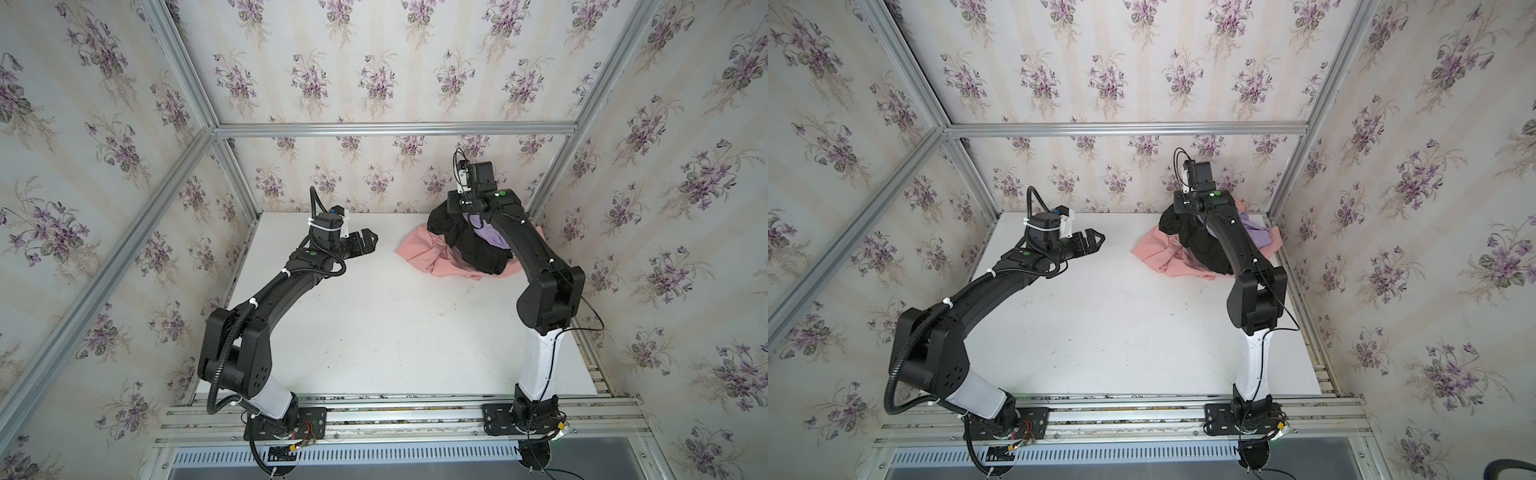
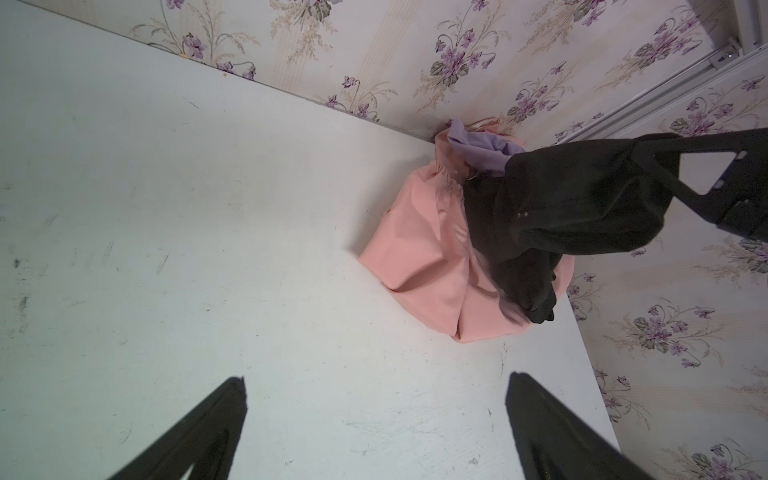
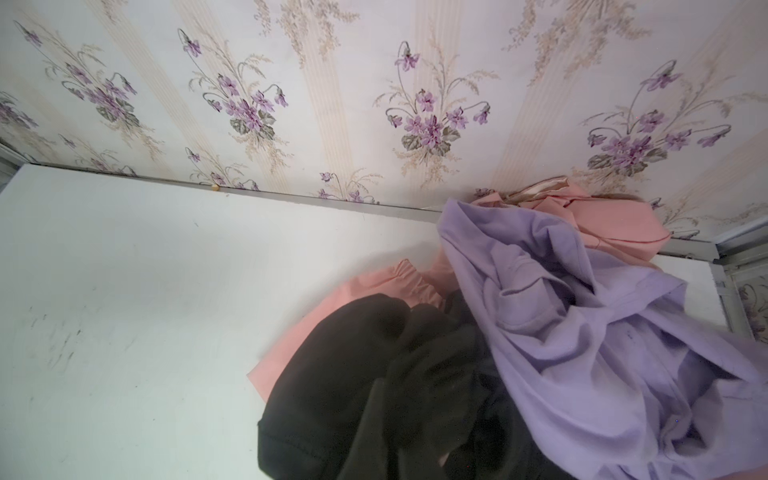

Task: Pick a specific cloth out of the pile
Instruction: 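Lift the black shirt up off the pile with the right gripper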

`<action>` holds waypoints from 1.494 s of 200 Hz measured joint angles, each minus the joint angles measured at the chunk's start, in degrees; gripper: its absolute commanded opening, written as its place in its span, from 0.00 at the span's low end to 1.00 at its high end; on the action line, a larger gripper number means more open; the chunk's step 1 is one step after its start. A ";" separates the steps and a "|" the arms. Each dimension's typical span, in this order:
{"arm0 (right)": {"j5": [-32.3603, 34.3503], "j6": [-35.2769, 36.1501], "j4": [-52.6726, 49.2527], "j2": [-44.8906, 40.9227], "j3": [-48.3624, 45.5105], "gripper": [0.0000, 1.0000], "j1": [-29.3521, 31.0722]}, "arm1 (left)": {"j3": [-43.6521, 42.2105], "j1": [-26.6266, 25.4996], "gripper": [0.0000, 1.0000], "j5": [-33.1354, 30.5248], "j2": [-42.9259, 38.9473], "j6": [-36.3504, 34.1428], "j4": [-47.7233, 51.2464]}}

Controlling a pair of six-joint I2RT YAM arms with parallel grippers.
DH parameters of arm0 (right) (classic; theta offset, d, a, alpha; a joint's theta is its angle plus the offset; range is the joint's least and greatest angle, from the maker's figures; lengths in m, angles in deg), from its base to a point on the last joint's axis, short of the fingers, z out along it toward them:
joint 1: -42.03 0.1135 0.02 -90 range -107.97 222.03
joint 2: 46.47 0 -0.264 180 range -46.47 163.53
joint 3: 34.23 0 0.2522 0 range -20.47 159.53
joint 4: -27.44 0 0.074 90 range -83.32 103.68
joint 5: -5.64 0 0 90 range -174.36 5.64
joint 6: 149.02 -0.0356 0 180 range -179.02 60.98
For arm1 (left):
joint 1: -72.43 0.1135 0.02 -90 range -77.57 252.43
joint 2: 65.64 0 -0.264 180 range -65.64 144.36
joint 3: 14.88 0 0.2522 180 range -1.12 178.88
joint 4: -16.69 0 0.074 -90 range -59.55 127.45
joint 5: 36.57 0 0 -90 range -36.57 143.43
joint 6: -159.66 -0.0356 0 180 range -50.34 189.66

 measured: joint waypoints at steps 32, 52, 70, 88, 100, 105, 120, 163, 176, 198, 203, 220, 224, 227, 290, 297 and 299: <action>-0.13 -0.15 1.55 -2.78 -1.92 0.00 0.00 | -0.33 -0.02 1.00 0.00 -0.42 0.07 -0.20; -0.52 -0.17 2.49 -4.42 -3.10 0.00 0.00 | -0.35 0.00 1.00 0.28 -0.57 0.24 -0.44; -0.70 -0.39 3.56 -6.01 -4.52 0.00 0.00 | -0.48 -0.02 1.00 1.03 -0.66 0.31 -0.87; -0.83 -0.39 4.37 -7.52 -5.79 0.00 0.00 | -0.48 -0.04 1.00 1.36 -0.70 0.66 -1.07; -0.83 -0.39 4.98 -8.39 -6.54 0.00 0.00 | -0.48 -0.09 1.00 1.66 -0.79 0.68 -1.16; -0.85 -0.39 5.18 -8.68 -6.75 0.00 0.00 | -0.48 -0.11 1.00 1.77 -0.81 0.68 -1.31; -0.83 -0.39 5.75 -9.38 -7.13 0.00 0.00 | -0.48 -0.24 1.00 1.97 -0.81 0.76 -1.64; -0.81 -0.37 7.13 -12.15 -7.87 0.00 0.00 | -0.42 -0.39 1.00 2.29 -0.55 1.07 -2.36; -0.63 -0.35 7.21 -13.03 -8.11 0.00 0.02 | -0.42 -0.48 1.00 2.34 -0.48 1.07 -2.51; -0.33 -0.31 7.61 -14.58 -9.33 0.00 0.02 | -0.42 -0.70 1.00 2.36 -0.48 1.07 -2.71; -0.26 -0.31 7.61 -14.88 -9.49 0.00 0.02 | -0.42 -0.72 1.00 2.36 -0.48 1.07 -2.69; -0.20 -0.26 8.22 -15.78 -10.19 0.00 0.02 | -0.44 -0.92 1.00 2.34 -0.48 1.07 -2.80; -0.24 -0.20 8.50 -15.93 -10.43 0.00 0.02 | -0.46 -0.94 1.00 2.34 -0.50 1.05 -2.91; -0.24 -0.11 8.59 -16.11 -10.49 0.00 0.02 | -0.50 -0.98 1.00 2.36 -0.50 1.05 -2.97; -0.31 -0.11 9.73 -19.15 -11.21 0.00 0.00 | -2.21 -3.13 1.00 2.60 -0.57 -0.44 -5.40; -0.31 -0.11 9.73 -19.52 -11.21 0.00 0.00 | -2.32 -3.34 1.00 2.64 -0.57 -0.57 -5.79; -0.31 -0.11 9.73 -19.63 -11.21 0.00 0.00 | -2.34 -3.41 1.00 2.71 -0.57 -0.63 -5.90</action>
